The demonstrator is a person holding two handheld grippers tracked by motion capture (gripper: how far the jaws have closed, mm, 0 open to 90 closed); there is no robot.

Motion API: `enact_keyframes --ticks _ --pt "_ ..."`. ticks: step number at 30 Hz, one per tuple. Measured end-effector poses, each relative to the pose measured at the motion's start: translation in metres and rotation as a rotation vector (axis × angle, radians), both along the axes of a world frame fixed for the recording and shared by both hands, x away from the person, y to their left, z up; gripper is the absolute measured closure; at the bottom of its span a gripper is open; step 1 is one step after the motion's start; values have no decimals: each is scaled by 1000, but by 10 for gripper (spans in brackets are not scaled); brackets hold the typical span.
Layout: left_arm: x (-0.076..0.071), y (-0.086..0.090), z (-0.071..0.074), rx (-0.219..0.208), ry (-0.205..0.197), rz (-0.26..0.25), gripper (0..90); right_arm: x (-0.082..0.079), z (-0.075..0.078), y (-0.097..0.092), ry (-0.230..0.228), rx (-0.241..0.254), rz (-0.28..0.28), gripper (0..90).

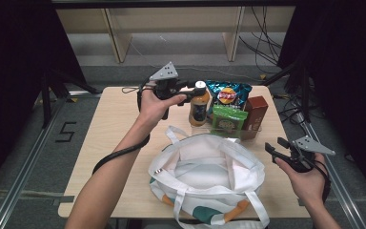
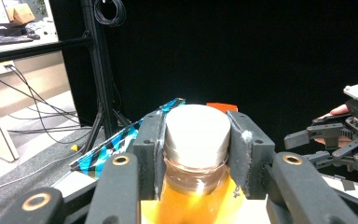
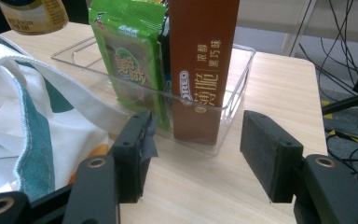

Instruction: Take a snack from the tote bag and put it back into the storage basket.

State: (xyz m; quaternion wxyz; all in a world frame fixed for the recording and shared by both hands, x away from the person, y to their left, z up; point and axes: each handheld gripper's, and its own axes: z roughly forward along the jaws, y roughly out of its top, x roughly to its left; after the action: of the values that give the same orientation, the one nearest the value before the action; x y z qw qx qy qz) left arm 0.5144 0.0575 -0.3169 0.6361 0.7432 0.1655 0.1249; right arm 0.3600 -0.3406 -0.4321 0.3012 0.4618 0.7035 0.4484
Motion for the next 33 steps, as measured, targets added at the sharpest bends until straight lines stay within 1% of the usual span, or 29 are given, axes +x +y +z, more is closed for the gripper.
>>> enact_keyframes --ticks 1,2,9,11,14,17,18,20,21,23,25,26,27,28,31,33 --pt "0 0 0 1 -2 0 589 -2 0 3 23 31 -17 449" --pt "0 0 0 1 -4 0 589 -2 0 3 22 35 -17 449" --pt "2 -2 -3 -2 3 5 589 -2 0 3 23 37 -14 449" --pt "2 -2 -4 -3 6 5 589 -1 0 2 11 18 -11 449" --pt "3 -3 -5 2 9 2 589 -2 0 3 24 37 -12 449" --pt "4 -5 -6 -1 11 1 590 -1 0 4 20 41 -16 449" --pt "4 -5 -6 0 11 1 589 -1 0 5 17 50 -19 449" --pt "5 -5 -6 3 13 1 589 -1 0 5 20 50 -8 449" --pt "5 -5 -7 3 12 1 589 -1 -1 4 22 42 -10 449" --pt "5 -5 -7 3 13 2 589 -1 -1 5 21 44 -7 449" --pt "6 -5 -7 3 18 5 589 1 -1 3 3 19 -1 449" --pt "6 -6 -8 2 18 6 589 0 -1 3 3 18 -3 449" --pt "6 -6 -8 5 17 5 589 -2 0 5 23 44 -17 449" --pt "7 -6 -9 7 19 5 589 -2 0 4 24 35 -15 449" --pt "8 -6 -10 6 21 8 589 -1 0 5 23 52 -9 449" --pt "8 -6 -10 9 19 8 589 -1 -1 5 22 48 -9 449"
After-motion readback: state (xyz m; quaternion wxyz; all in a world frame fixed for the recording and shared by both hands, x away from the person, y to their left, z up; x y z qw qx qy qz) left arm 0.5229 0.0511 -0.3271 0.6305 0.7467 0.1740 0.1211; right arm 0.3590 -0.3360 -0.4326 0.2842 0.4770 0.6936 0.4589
